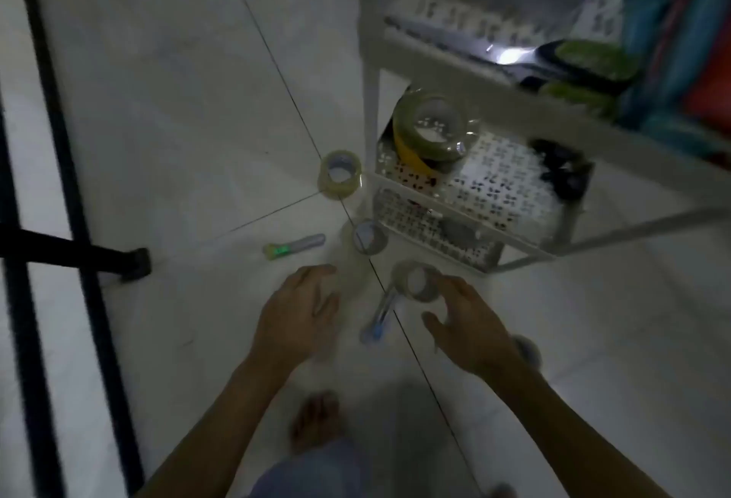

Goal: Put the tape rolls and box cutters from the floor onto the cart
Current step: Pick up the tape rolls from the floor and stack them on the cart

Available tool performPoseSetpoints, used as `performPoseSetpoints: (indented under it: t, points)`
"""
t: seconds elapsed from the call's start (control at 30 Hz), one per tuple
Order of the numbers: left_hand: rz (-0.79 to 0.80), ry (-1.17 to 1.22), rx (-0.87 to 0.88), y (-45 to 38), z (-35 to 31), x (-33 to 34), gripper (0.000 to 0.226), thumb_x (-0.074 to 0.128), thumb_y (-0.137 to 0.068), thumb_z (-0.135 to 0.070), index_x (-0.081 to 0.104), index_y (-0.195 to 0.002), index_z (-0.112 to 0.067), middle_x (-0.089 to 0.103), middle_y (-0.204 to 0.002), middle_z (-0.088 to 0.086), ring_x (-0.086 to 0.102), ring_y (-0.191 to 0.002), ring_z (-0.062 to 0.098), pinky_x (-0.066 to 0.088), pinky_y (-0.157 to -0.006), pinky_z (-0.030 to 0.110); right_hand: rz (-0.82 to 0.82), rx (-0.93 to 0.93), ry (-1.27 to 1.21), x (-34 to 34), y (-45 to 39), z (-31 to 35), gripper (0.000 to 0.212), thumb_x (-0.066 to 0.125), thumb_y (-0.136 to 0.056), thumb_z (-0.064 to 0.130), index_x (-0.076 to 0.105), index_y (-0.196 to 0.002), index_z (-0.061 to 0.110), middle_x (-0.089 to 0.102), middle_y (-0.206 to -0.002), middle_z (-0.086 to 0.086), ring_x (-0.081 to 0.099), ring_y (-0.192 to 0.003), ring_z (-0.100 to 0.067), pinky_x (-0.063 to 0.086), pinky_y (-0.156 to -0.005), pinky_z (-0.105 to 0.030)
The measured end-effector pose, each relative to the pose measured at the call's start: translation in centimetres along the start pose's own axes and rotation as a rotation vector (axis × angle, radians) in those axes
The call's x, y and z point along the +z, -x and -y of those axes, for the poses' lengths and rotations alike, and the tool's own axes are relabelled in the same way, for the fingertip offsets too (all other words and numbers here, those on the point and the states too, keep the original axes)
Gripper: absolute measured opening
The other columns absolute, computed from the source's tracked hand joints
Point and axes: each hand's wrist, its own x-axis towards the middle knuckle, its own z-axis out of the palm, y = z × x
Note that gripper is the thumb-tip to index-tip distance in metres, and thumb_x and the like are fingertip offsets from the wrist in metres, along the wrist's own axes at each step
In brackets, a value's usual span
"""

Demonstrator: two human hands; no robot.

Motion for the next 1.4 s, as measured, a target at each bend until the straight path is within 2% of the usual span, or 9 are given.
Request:
performPoseSetpoints:
  t: [0.2,0.37,0.5,0.63,0.7,0.8,1.0,1.23,1.4]
  points:
    - [-0.051,-0.193,0.038,-6.5,8.6,8.7,0.046,0.07,-0.092,-0.046,0.061,-0.134,-0.028,0.066,-0.126,-0.003,0.067,-0.09,0.017,0.053,-0.08,0.031,-0.102,-0.08,-0.093,8.9,-9.7,-3.6,0.059,0.068,-0.096,0.025,0.048,-0.15,0.015,0.053,-0.147,-0.009,0.054,-0.131,-0.032,0.051,-0.103,-0.046]
    - [0.1,-0.31,-0.16,-7.4,14.6,11.8,0.078,0.071,-0.077,-0.07,0.043,-0.146,-0.047,0.034,-0.161,-0.005,0.041,-0.145,0.021,0.046,-0.112,0.048,-0.206,-0.178,-0.109,14.3,-14.4,-3.5,0.043,0.063,-0.094,0.022,0.057,-0.136,0.013,0.058,-0.13,-0.012,0.061,-0.113,-0.034,0.055,-0.086,-0.043]
    - [0.12,-0.256,-0.131,-7.3,15.9,12.3,0.073,0.077,-0.077,-0.06,0.046,-0.142,-0.045,0.04,-0.147,-0.011,0.043,-0.137,0.018,0.051,-0.104,0.042,-0.285,-0.24,-0.128,16.2,-15.1,-2.9,0.048,0.067,-0.092,0.016,0.057,-0.139,0.015,0.061,-0.125,-0.013,0.061,-0.108,-0.032,0.056,-0.084,-0.043]
    - [0.062,-0.145,-0.137,-7.8,14.5,11.5,0.067,0.082,-0.071,-0.059,0.05,-0.127,-0.041,0.05,-0.13,-0.015,0.055,-0.123,0.015,0.054,-0.094,0.04,-0.288,-0.306,-0.138,15.6,-13.9,-3.0,0.044,0.07,-0.088,0.018,0.061,-0.131,0.016,0.061,-0.123,-0.008,0.06,-0.109,-0.027,0.055,-0.088,-0.042]
    - [0.011,-0.015,-0.089,-8.3,12.8,10.5,0.061,0.083,-0.066,-0.061,0.053,-0.116,-0.042,0.056,-0.124,-0.023,0.06,-0.116,0.007,0.055,-0.093,0.039,-0.238,-0.398,-0.213,14.7,-13.2,-3.1,0.057,0.076,-0.083,0.032,0.06,-0.136,0.019,0.057,-0.132,-0.001,0.057,-0.12,-0.019,0.054,-0.097,-0.042]
    - [-0.051,0.128,0.041,-8.8,8.3,7.9,0.052,0.08,-0.064,-0.066,0.057,-0.104,-0.041,0.062,-0.105,-0.025,0.064,-0.099,0.003,0.057,-0.083,0.035,-0.17,-0.517,-0.272,12.9,-11.9,-1.7,0.087,0.083,-0.076,0.056,0.046,-0.15,0.026,0.048,-0.147,0.013,0.045,-0.137,0.0,0.043,-0.111,-0.022]
    - [-0.089,0.172,0.247,-8.3,-0.7,2.5,0.086,0.055,-0.054,-0.101,0.063,-0.118,-0.045,0.069,-0.113,-0.023,0.067,-0.104,0.001,0.058,-0.089,0.036,-0.45,-0.546,-0.448,8.0,-9.1,1.8,0.096,0.087,-0.075,0.054,0.039,-0.154,0.027,0.048,-0.151,0.013,0.046,-0.14,-0.004,0.044,-0.11,-0.024]
    - [-0.237,0.372,0.459,-8.0,-7.8,-3.8,0.042,0.063,-0.078,-0.076,0.07,-0.099,-0.04,0.073,-0.098,-0.023,0.069,-0.092,-0.002,0.054,-0.071,0.027,-0.788,-0.525,-0.422,0.5,-5.2,1.9,0.073,0.074,-0.081,0.06,0.057,-0.139,0.019,0.063,-0.132,0.005,0.061,-0.122,-0.015,0.053,-0.095,-0.041]
    - [-0.161,0.422,0.57,-10.1,-11.0,-3.3,0.004,0.072,-0.095,-0.03,0.074,-0.093,-0.033,0.073,-0.091,-0.021,0.068,-0.092,-0.002,0.047,-0.067,0.011,-0.944,-0.293,-0.45,-4.3,-4.1,1.1,0.055,0.074,-0.08,0.055,0.057,-0.126,0.032,0.067,-0.115,0.016,0.063,-0.103,0.001,0.053,-0.077,-0.016]
